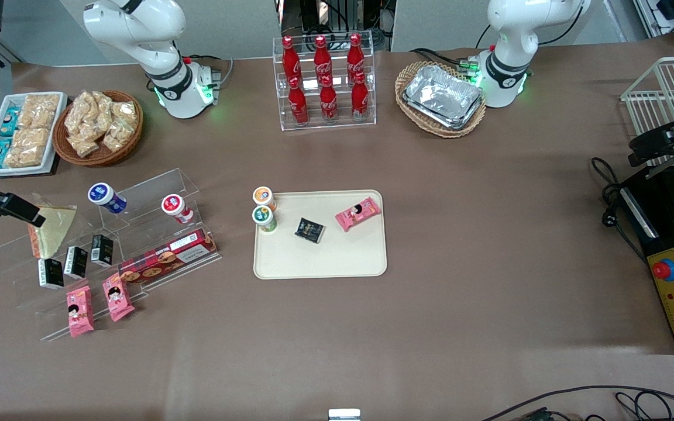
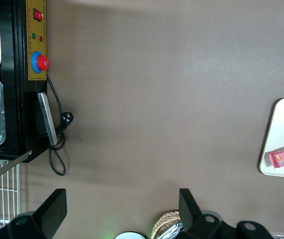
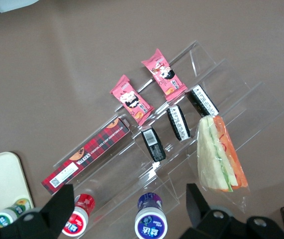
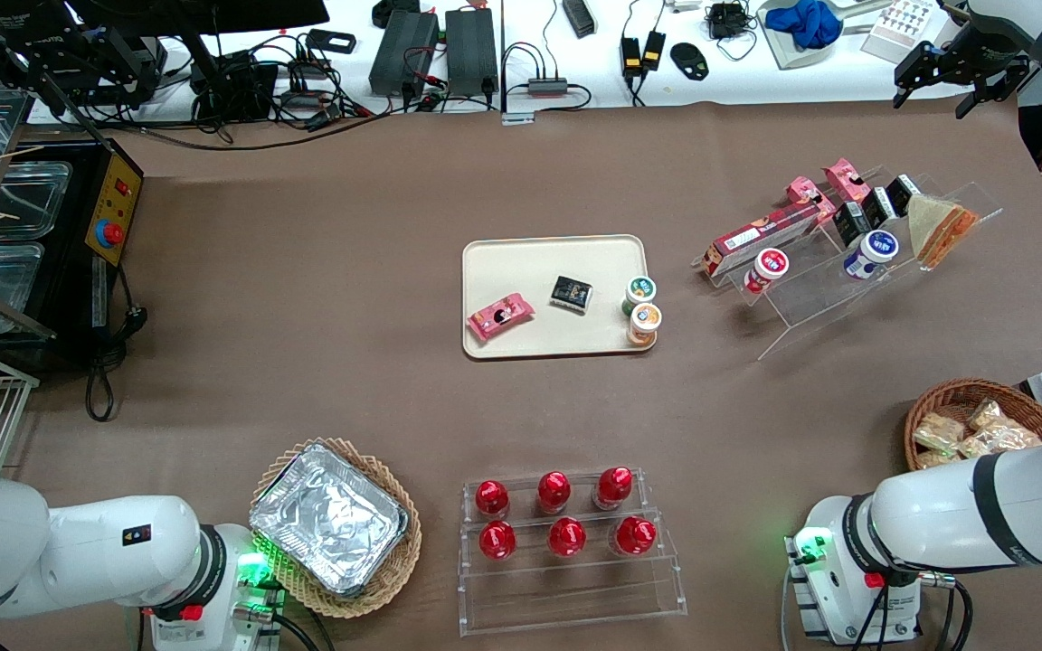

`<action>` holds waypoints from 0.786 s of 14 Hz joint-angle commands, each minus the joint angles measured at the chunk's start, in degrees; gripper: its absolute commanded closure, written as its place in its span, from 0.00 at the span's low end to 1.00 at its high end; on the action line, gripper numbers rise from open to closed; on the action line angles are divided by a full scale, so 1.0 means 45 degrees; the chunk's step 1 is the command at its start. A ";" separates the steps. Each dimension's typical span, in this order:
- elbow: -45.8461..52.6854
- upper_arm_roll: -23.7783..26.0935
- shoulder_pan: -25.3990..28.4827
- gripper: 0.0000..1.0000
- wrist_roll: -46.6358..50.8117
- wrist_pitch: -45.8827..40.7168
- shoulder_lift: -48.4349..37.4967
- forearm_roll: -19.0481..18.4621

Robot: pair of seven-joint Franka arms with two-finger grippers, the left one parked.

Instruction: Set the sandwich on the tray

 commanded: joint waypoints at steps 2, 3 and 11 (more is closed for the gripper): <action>0.0124 -0.0009 0.0018 0.00 -0.0471 -0.0510 -0.0058 0.0029; 0.0144 -0.0009 0.0038 0.00 -0.0530 -0.0471 -0.0038 -0.0107; 0.0066 -0.0068 -0.0021 0.00 0.0791 -0.0471 -0.0194 -0.1414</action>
